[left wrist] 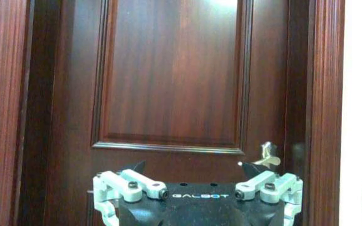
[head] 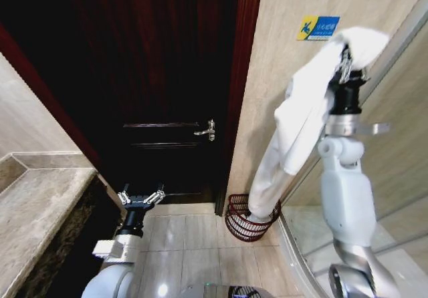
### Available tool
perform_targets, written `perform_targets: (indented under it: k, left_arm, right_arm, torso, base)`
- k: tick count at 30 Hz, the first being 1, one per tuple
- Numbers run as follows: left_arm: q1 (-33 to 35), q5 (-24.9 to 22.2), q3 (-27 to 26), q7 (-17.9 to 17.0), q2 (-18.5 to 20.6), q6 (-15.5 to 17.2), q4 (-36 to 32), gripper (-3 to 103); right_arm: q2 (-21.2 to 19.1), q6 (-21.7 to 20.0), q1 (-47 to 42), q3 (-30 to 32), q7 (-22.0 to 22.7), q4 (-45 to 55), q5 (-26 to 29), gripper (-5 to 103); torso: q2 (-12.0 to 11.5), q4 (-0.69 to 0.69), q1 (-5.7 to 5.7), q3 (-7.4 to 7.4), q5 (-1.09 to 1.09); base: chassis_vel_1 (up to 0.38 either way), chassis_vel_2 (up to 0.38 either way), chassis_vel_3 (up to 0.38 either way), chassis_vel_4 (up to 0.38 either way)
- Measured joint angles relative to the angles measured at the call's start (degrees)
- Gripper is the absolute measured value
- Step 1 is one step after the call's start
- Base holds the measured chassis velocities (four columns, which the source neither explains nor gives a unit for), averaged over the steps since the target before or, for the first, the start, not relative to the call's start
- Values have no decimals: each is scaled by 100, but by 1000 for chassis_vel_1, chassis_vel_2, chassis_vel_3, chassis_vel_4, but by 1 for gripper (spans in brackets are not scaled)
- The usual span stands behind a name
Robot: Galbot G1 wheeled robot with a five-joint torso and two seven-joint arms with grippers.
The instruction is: Discard the used towel into the hamper.
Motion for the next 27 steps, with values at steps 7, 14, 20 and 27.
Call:
perform_targets:
  k: [7,14,20,27]
  left_arm:
    - [0,0,0,0,1,0,0,100]
    - [0,0,0,0,1,0,0,100]
    - [0,0,0,0,0,0,0,100]
    - [0,0,0,0,1,0,0,100]
  right_arm:
    - [233,141,-671,100,-80,112,-96,8]
    - [439,329,-1143,143,-173,95,-203,8]
    - [591,518,-1391,219,-102,-11,-363,8]
    - [790,741,-1636,227,269,-122,-629,8]
  torso:
    - [0,-1,0,0,2]
    - [0,0,0,0,3]
    - [0,-1,0,0,2]
    - [0,-1,0,0,3]
  base:
    - [0,0,0,0]
    - [0,0,0,0]
    - [0,0,0,0]
    - [0,0,0,0]
